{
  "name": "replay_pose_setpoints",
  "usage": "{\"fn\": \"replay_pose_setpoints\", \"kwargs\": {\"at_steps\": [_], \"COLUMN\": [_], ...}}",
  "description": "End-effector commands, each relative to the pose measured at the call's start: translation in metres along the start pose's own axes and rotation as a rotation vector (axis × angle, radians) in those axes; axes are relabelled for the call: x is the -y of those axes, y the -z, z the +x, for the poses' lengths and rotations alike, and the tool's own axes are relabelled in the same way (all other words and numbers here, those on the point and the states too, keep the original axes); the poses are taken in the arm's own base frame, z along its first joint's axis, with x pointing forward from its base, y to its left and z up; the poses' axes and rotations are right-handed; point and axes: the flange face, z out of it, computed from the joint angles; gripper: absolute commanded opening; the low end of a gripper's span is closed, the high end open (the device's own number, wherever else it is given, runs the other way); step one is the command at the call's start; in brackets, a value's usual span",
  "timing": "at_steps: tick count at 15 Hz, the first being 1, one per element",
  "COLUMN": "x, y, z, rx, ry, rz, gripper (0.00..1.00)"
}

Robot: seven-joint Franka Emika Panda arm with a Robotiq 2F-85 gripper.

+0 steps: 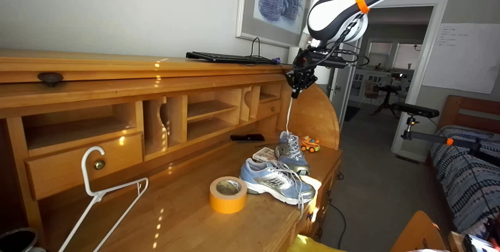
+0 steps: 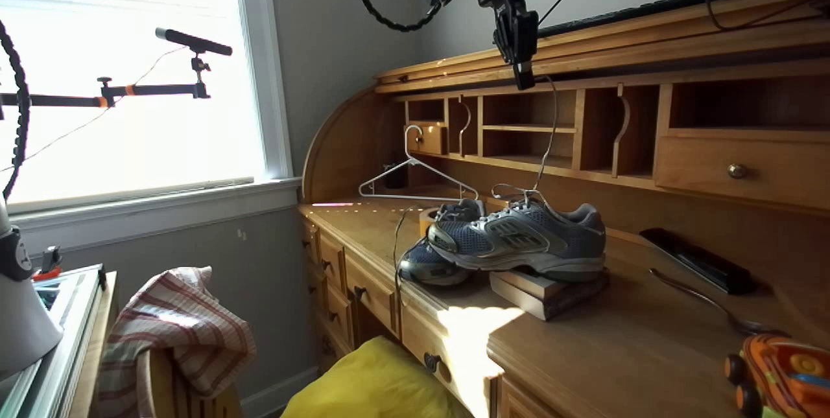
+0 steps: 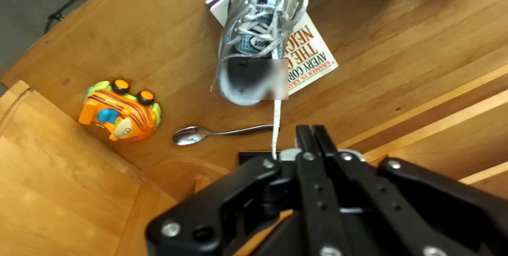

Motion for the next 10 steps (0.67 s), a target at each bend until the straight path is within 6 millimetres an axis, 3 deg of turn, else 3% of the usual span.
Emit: {"fn": "replay_pose_setpoints", "kwargs": {"at_steps": [1, 2, 6, 10], "x": [-0.015, -0.013, 0.003, 0.016], "y": [-0.004, -0.005, -0.011, -0.035], "z": [0.002, 0.002, -0.016, -0.033], "rx": [-0.007, -0.003, 0.017, 0.061], "ry": [-0.022, -0.016, 0.044, 0.164], "rz": [-0.001, -0.005, 0.004, 0.005], "gripper": [0.15, 0.30, 0.58, 0.88]}}
